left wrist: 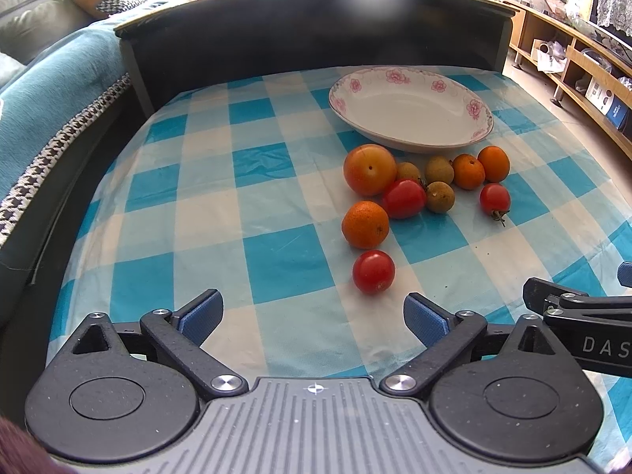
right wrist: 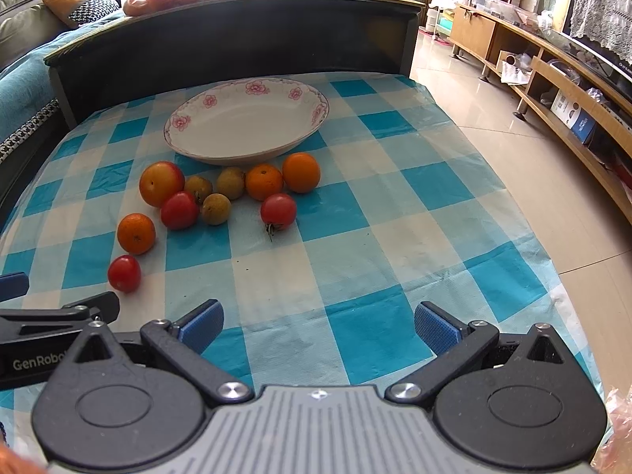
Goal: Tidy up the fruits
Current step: 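Move both tools toward the cluster of fruit beside the white bowl, then close the left gripper on a red cherry tomato while the right gripper grasps another cherry tomato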
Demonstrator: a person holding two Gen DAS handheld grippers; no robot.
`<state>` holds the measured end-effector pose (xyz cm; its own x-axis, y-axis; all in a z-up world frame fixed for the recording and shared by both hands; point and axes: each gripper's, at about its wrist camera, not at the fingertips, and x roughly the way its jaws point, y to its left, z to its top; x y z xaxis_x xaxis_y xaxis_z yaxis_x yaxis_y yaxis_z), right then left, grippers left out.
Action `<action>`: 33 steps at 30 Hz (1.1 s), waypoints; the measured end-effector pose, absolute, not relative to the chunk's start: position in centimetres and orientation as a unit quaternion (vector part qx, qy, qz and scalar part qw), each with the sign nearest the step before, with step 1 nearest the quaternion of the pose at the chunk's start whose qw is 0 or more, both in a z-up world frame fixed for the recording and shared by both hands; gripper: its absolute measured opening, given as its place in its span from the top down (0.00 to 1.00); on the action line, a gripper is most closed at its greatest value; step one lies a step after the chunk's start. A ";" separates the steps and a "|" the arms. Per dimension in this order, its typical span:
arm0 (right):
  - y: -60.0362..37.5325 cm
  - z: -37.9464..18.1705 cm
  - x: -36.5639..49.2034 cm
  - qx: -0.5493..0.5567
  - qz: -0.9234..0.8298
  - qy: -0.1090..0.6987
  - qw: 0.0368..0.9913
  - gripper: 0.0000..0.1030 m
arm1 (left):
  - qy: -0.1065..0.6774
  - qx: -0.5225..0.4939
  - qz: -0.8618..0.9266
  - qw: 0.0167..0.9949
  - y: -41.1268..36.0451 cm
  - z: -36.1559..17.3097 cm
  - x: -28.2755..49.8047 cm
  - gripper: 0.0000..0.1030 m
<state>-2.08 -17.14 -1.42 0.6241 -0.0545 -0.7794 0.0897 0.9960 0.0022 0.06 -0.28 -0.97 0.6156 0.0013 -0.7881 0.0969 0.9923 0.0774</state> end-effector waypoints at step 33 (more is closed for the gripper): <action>-19.4 -2.0 -0.4 0.045 -0.012 0.446 0.894 0.08 | 0.427 0.040 -0.091 0.899 -0.5 -2.7 2.2 0.40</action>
